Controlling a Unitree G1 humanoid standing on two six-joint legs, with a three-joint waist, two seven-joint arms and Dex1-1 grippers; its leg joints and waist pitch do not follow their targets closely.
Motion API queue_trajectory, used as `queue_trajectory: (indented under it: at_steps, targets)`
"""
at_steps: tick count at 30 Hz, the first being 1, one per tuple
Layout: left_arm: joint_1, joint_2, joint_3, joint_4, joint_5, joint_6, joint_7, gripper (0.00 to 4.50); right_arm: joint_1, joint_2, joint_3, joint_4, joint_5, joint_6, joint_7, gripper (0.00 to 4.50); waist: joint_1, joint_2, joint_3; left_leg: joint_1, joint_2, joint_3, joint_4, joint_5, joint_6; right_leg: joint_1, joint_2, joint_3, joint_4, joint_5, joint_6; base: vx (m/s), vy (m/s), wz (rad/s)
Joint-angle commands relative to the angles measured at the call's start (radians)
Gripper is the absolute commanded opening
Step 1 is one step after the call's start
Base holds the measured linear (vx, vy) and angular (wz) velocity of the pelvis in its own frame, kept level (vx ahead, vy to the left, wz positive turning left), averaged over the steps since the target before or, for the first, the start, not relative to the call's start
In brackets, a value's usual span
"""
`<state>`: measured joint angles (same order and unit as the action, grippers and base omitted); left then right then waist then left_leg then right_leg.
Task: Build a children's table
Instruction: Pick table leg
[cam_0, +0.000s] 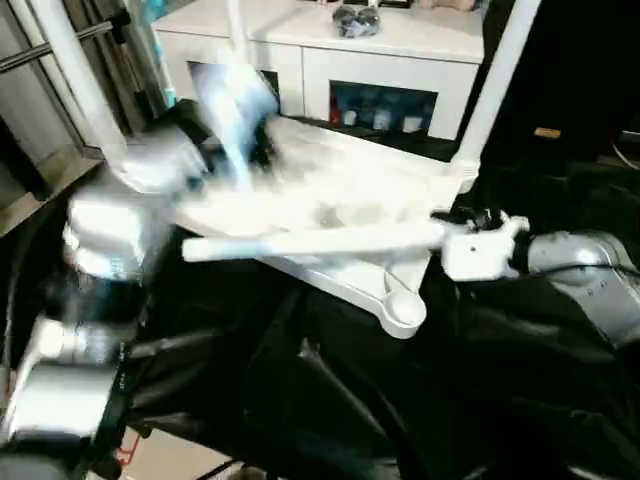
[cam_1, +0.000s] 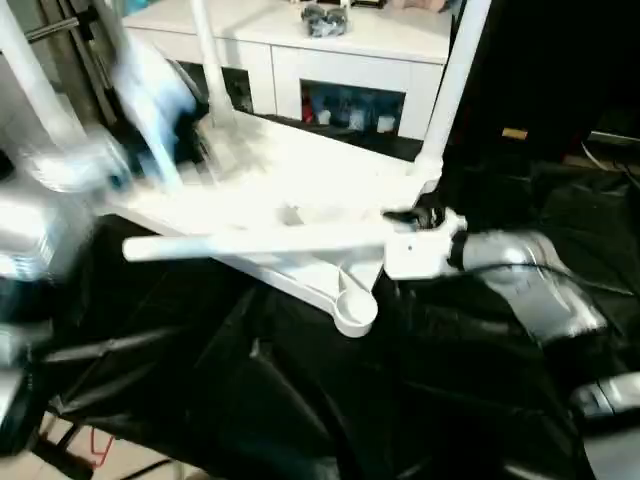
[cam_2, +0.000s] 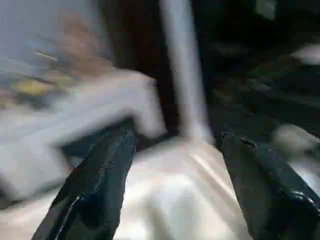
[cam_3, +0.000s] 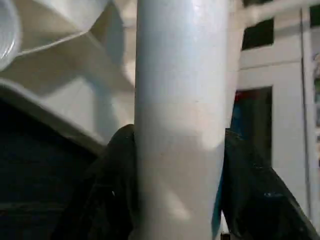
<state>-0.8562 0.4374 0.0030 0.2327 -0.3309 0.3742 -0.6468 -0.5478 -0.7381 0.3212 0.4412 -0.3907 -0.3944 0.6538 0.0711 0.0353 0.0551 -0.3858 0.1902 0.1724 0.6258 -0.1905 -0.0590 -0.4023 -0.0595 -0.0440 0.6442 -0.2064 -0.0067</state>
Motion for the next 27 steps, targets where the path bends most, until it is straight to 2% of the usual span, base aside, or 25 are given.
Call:
queue_trajectory:
  at_steps: [1, 4, 7, 9, 12, 13, 14, 15, 16, 22, 24, 26, 27]
  targets:
    - [-0.013, 0.009, 0.048, 0.064, 0.020, -0.038, 0.068, 3.24, 0.009, -0.012, -0.044, -0.018, 0.039, 0.024, 0.002, 1.87, 0.001, -0.019, -0.073, 0.008, 0.018, -0.006, -0.057, -0.126, 0.064, 0.064, -0.054, 0.038, -0.073, -0.064, -0.235, 0.000, 0.000, 0.00]
    - [-0.025, 0.036, 0.109, 0.165, 0.050, -0.098, 0.170, 3.24, 0.060, -0.010, -0.084, -0.021, 0.101, 0.040, 0.006, 1.87, -0.003, -0.021, -0.072, 0.007, 0.018, -0.006, -0.057, -0.128, 0.072, 0.063, -0.055, 0.037, -0.074, -0.067, -0.235, 0.000, 0.000, 0.00]
    - [-0.024, 0.046, 0.136, 0.214, 0.061, -0.120, 0.205, 3.24, 0.092, -0.008, -0.108, -0.028, 0.147, 0.036, 0.015, 1.87, -0.003, -0.021, -0.072, 0.008, 0.019, -0.006, -0.058, -0.131, 0.077, 0.061, -0.057, 0.035, -0.076, -0.075, -0.231, 0.000, 0.000, 0.00]
    - [-0.013, 0.052, 0.137, 0.251, 0.081, -0.140, 0.215, 3.24, 0.116, 0.010, -0.144, -0.044, 0.201, 0.062, 0.011, 1.87, -0.003, -0.020, -0.070, 0.008, 0.020, -0.006, -0.059, -0.140, 0.081, 0.058, -0.058, 0.036, -0.080, -0.090, -0.231, 0.000, 0.000, 0.00]
    - [0.039, 0.049, 0.111, 0.278, 0.126, -0.183, 0.224, 3.24, 0.161, 0.090, -0.244, -0.099, 0.378, 0.166, 0.016, 1.86, -0.002, -0.018, -0.071, 0.010, 0.026, -0.009, -0.063, -0.146, 0.083, 0.057, -0.062, 0.036, -0.078, -0.098, -0.229, 0.000, 0.000, 0.00]
    - [0.062, 0.040, 0.097, 0.266, 0.137, -0.189, 0.226, 3.24, 0.169, 0.129, -0.283, -0.125, 0.445, 0.218, 0.005, 1.86, -0.003, -0.013, -0.072, 0.009, 0.027, -0.010, -0.064, -0.139, 0.086, 0.057, -0.062, 0.036, -0.077, -0.080, -0.234, 0.000, 0.000, 0.00]
    - [0.089, 0.024, 0.082, 0.236, 0.140, -0.183, 0.223, 3.24, 0.170, 0.178, -0.330, -0.156, 0.525, 0.291, -0.015, 1.86, -0.004, -0.014, -0.072, 0.011, 0.028, -0.010, -0.065, -0.137, 0.092, 0.058, -0.063, 0.038, -0.075, -0.060, -0.242, 0.000, 0.000, 0.00]
    - [0.095, 0.017, 0.077, 0.230, 0.139, -0.183, 0.223, 3.24, 0.169, 0.192, -0.344, -0.167, 0.552, 0.317, -0.023, 1.86, -0.004, -0.014, -0.072, 0.009, 0.030, -0.011, -0.068, -0.134, 0.093, 0.058, -0.065, 0.037, -0.075, -0.056, -0.246, 0.000, 0.000, 0.00]
    - [0.111, -0.007, 0.068, 0.202, 0.129, -0.173, 0.223, 3.24, 0.165, 0.223, -0.371, -0.195, 0.612, 0.376, -0.039, 1.86, -0.001, -0.009, -0.074, 0.014, 0.031, -0.011, -0.067, -0.137, 0.085, 0.053, -0.063, 0.036, -0.076, -0.060, -0.251, 0.000, 0.000, 0.00]
    - [0.145, -0.128, 0.023, 0.115, 0.093, -0.150, 0.235, 3.24, 0.151, 0.330, -0.432, -0.266, 0.830, 0.561, -0.104, 1.86, 0.019, -0.009, -0.074, 0.016, 0.032, -0.009, -0.069, -0.137, 0.055, 0.052, -0.068, 0.038, -0.078, -0.075, -0.250, 0.000, 0.000, 0.00]
    - [0.148, -0.170, 0.012, 0.095, 0.078, -0.145, 0.237, 3.24, 0.153, 0.359, -0.443, -0.286, 0.881, 0.615, -0.105, 1.86, 0.021, -0.010, -0.072, 0.013, 0.031, -0.008, -0.070, -0.136, 0.048, 0.053, -0.069, 0.039, -0.081, -0.083, -0.242, 0.000, 0.000, 0.00]
    - [0.150, -0.222, 0.003, 0.073, 0.057, -0.140, 0.239, 3.24, 0.162, 0.388, -0.453, -0.326, 0.922, 0.704, -0.110, 1.86, 0.023, -0.013, -0.074, 0.010, 0.030, -0.010, -0.071, -0.124, 0.043, 0.056, -0.070, 0.039, -0.080, -0.085, -0.230, 0.000, 0.000, 0.00]
    - [0.150, -0.222, 0.003, 0.073, 0.057, -0.140, 0.239, 3.24, 0.162, 0.388, -0.453, -0.326, 0.922, 0.704, -0.110, 1.86, 0.022, -0.014, -0.073, 0.009, 0.028, -0.009, -0.071, -0.120, 0.043, 0.056, -0.067, 0.039, -0.080, -0.080, -0.228, 0.000, 0.000, 0.00]
